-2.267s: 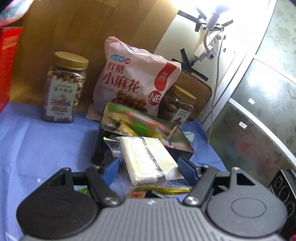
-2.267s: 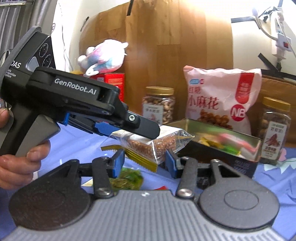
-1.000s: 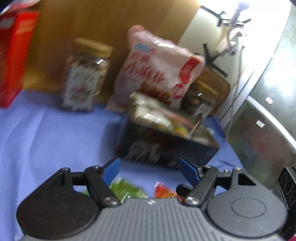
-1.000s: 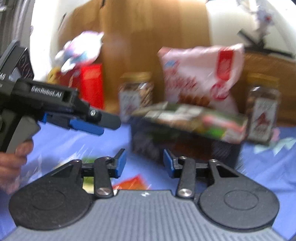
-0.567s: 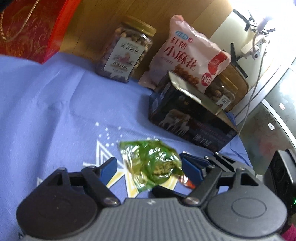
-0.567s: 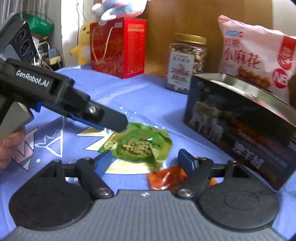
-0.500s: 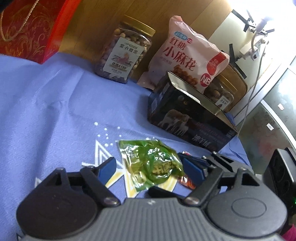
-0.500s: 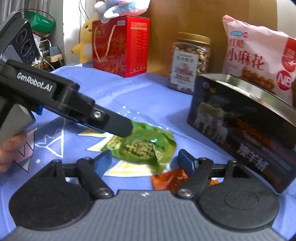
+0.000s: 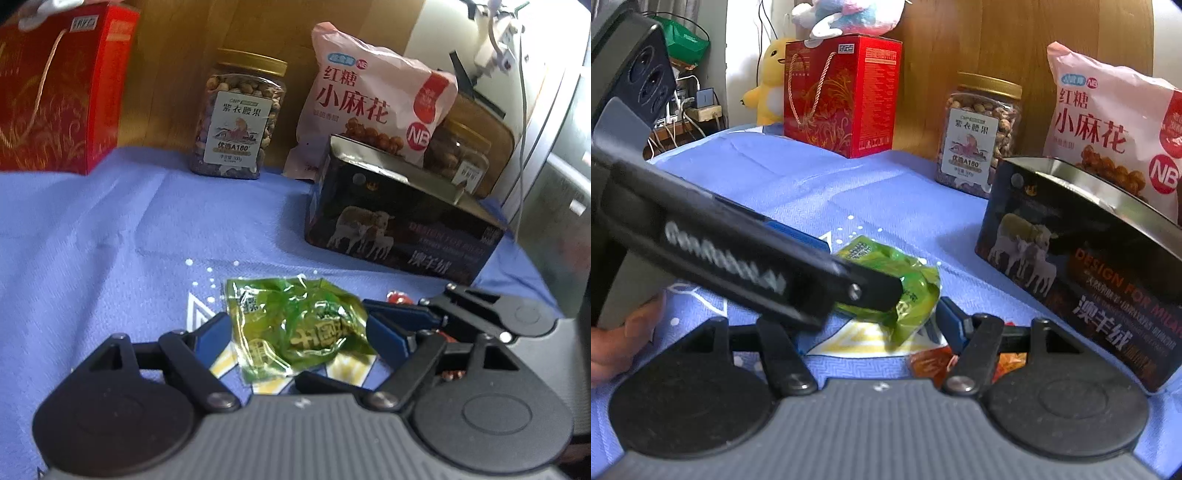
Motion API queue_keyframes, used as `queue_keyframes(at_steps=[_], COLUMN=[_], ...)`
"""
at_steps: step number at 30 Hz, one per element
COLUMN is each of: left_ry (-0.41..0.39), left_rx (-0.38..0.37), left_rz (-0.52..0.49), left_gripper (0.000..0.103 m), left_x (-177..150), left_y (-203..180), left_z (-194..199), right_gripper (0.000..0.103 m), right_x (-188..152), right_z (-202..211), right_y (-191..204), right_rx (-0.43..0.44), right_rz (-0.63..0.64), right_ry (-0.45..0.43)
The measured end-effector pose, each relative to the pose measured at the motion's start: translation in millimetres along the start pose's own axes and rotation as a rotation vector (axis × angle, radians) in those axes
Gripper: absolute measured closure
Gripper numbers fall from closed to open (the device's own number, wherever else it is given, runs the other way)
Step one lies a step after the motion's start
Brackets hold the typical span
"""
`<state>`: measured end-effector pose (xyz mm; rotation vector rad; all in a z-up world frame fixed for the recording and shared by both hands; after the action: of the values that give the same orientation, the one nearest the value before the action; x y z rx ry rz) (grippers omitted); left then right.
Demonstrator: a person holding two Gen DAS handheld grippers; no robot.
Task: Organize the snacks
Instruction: 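Move the left gripper to the green printed snack pack and close on it, then hold the green snack pack in the left gripper and settle the grip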
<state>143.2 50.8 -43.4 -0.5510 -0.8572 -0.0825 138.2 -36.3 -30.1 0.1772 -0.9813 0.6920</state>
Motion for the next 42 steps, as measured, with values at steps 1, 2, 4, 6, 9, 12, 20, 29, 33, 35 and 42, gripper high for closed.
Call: queue_keyframes(at_steps=[1,2,4,6,9,12,20,29,33,35,42], left_ry=[0.001,0.002,0.002,0.001,0.001,0.000,-0.002,-0.004,-0.004,-0.004,-0.010], left_rx=[0.008,0.011,0.011,0.010,0.015,0.019,0.013,0.011,0.013,0.013,0.021], left_rz=[-0.008,-0.012,-0.013,-0.013,-0.023,-0.030,-0.029,-0.030,-0.034,-0.033,-0.024], left_gripper=[0.020,0.020,0.020,0.020,0.020,0.020,0.019,0.018,0.018,0.016,0.009], left_x=[-0.6,-1.0,-1.1,-1.3,-1.6,-2.0,-2.5,-2.9,-2.6,-2.6,-1.8], left_y=[-0.9,-1.3,-1.1,-0.9,-1.0,-1.8,-2.5,-1.9,-1.9,-1.9,0.8], left_z=[-0.4,-0.7,-0.4,-0.4,-0.7,-0.8,-0.8,-0.6,-0.6,-0.5,0.3], right_gripper=[0.034,0.034,0.034,0.034,0.034,0.034,0.033,0.034,0.036,0.038,0.052], right_x=[0.1,0.4,0.3,0.3,0.4,0.6,0.2,0.0,0.4,0.4,0.1], right_z=[-0.3,-0.9,-1.2,-1.2,-1.1,-1.4,-1.4,-1.8,0.9,2.4,8.9], right_y=[-0.4,-0.9,-1.7,-1.7,-1.8,-2.1,-1.8,-3.2,0.0,1.8,11.1], right_rx=[0.001,0.003,0.006,0.007,0.006,0.007,0.007,0.011,-0.003,-0.010,-0.036], right_rz=[-0.002,-0.006,-0.012,-0.016,-0.013,-0.014,-0.017,-0.021,0.008,0.027,0.073], right_ry=[0.002,0.004,0.008,0.011,0.010,0.011,0.013,0.016,-0.002,-0.013,-0.039])
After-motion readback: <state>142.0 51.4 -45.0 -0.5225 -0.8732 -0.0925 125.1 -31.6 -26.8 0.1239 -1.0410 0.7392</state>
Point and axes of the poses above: each gripper's, at about its wrist camera, not at the fingertips, and z roughly against the way its jaws point, y to its left, x to its top, the point moved 7 cm from there along -z, roughly the way its jaws point, and after that the axes turned 15 degrees about -x, right-handed, at the moved point
